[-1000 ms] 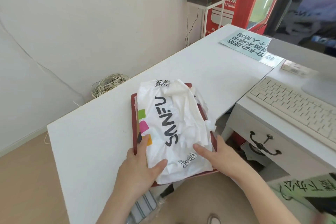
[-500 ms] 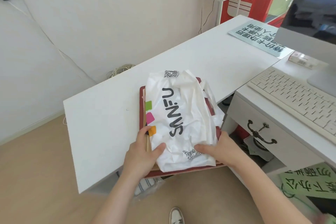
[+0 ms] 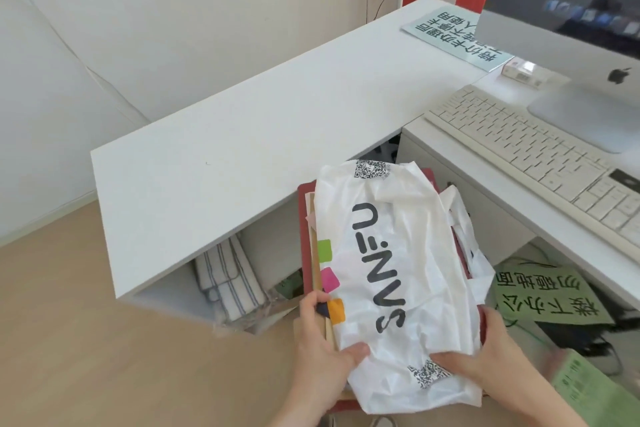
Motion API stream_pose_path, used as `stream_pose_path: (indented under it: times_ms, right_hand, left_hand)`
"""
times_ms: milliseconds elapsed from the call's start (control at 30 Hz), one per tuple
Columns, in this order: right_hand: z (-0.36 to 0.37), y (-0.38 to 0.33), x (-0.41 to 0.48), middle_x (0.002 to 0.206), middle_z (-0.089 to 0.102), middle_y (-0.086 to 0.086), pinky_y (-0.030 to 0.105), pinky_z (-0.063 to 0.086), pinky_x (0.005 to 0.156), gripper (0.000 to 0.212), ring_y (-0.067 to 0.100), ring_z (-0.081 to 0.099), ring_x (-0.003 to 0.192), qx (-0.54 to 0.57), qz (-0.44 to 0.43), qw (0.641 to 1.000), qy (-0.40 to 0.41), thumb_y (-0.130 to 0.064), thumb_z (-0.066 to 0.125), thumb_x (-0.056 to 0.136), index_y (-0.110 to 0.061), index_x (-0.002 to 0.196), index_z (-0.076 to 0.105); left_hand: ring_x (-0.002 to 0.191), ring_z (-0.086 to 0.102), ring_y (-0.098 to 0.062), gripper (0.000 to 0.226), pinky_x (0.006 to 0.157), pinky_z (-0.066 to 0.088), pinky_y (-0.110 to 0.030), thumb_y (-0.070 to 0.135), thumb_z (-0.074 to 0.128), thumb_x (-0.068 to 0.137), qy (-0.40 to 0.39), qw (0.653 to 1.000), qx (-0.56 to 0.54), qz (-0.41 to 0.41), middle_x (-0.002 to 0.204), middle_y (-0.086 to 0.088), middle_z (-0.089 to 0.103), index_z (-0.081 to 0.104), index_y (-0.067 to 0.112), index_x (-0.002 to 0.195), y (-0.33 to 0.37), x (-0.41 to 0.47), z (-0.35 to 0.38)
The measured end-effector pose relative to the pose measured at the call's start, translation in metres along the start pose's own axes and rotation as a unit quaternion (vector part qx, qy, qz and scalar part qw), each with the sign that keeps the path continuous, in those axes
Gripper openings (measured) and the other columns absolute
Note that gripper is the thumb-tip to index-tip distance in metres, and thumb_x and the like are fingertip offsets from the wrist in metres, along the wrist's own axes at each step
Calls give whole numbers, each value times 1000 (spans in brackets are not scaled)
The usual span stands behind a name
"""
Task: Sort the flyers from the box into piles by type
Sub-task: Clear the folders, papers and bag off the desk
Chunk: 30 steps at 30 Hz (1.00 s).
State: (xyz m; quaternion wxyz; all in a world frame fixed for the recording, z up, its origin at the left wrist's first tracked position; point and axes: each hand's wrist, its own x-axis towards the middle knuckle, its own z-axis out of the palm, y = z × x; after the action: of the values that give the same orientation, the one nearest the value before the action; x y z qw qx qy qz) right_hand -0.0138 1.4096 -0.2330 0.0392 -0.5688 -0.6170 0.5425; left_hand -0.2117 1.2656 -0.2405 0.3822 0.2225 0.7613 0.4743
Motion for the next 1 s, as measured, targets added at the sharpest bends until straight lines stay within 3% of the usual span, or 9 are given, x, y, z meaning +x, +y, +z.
stream_pose_path:
  times_ms: [133, 300, 467, 567, 633, 767, 833, 933, 1000]
  right_hand:
    - [5, 29, -10, 102, 54, -7, 23, 39, 65, 86, 6, 53, 87, -1, 38, 999, -11, -27, 93, 51, -20, 114, 36]
    - [31, 42, 7, 107, 53, -7, 22, 39, 66, 97, 13, 54, 96, -40, 49, 997, -44, -33, 92, 52, -14, 129, 35]
    - [73, 22, 57, 103, 57, -8, 18, 43, 63, 83, 4, 56, 87, -43, 39, 995, -81, -32, 92, 52, -18, 114, 40]
    - [110, 14, 111, 103, 63, -8, 31, 54, 75, 96, 8, 63, 90, -67, 25, 994, -83, -49, 91, 36, -19, 116, 48]
    - [127, 6, 144, 109, 62, -9, 37, 53, 85, 106, 10, 62, 97, -101, 16, 991, -81, -65, 86, 31, -22, 120, 47]
    - [168, -3, 210, 133, 49, 1, 33, 51, 86, 122, 20, 53, 115, -97, 45, 987, -123, -61, 85, 46, -18, 144, 26]
    - [178, 3, 227, 129, 53, -4, 28, 53, 75, 114, 18, 58, 109, -48, 72, 985, -147, -57, 85, 53, -28, 145, 25]
    - [187, 21, 237, 111, 64, -9, 26, 56, 69, 85, 12, 68, 92, 90, 52, 989, -108, -34, 87, 65, -27, 137, 42]
    - [193, 23, 244, 102, 66, -9, 25, 57, 65, 67, 13, 70, 85, 159, 45, 985, -59, -17, 86, 67, -24, 125, 51]
  left_hand:
    - [99, 58, -11, 72, 76, 52, -23, 14, 80, 58, -11, 999, -11, -37, 113, 9, 52, 40, 48, 107, -30, -21, 12]
    - [93, 61, -10, 72, 85, 53, -34, 9, 79, 56, 17, 995, -34, -95, 113, 6, 54, 42, 39, 111, -60, -20, 9]
    - [101, 56, -9, 71, 83, 49, -27, 5, 79, 65, 50, 993, -12, -108, 116, 6, 49, 39, 45, 108, -85, 22, -18]
    - [107, 53, -13, 73, 94, 48, -38, 10, 79, 69, 60, 991, 6, -120, 121, 4, 46, 34, 55, 104, -105, 71, -36]
    - [108, 55, -16, 72, 94, 49, -44, 12, 79, 71, 59, 989, 4, -138, 123, 4, 48, 32, 56, 105, -114, 103, -45]
    - [105, 55, -17, 70, 95, 49, -41, 8, 76, 76, 70, 985, -7, -159, 118, 7, 51, 29, 38, 119, -147, 173, -55]
    - [101, 50, -15, 71, 89, 45, -33, 6, 76, 77, 84, 982, -7, -167, 112, 9, 48, 28, 34, 122, -161, 195, -57]
    - [95, 49, -12, 76, 77, 42, -24, 9, 79, 74, 101, 981, 0, -167, 116, 6, 47, 29, 34, 125, -176, 214, -57]
    - [99, 51, -14, 81, 85, 45, -28, 16, 82, 70, 111, 979, 29, -168, 124, 1, 47, 28, 37, 127, -182, 226, -57]
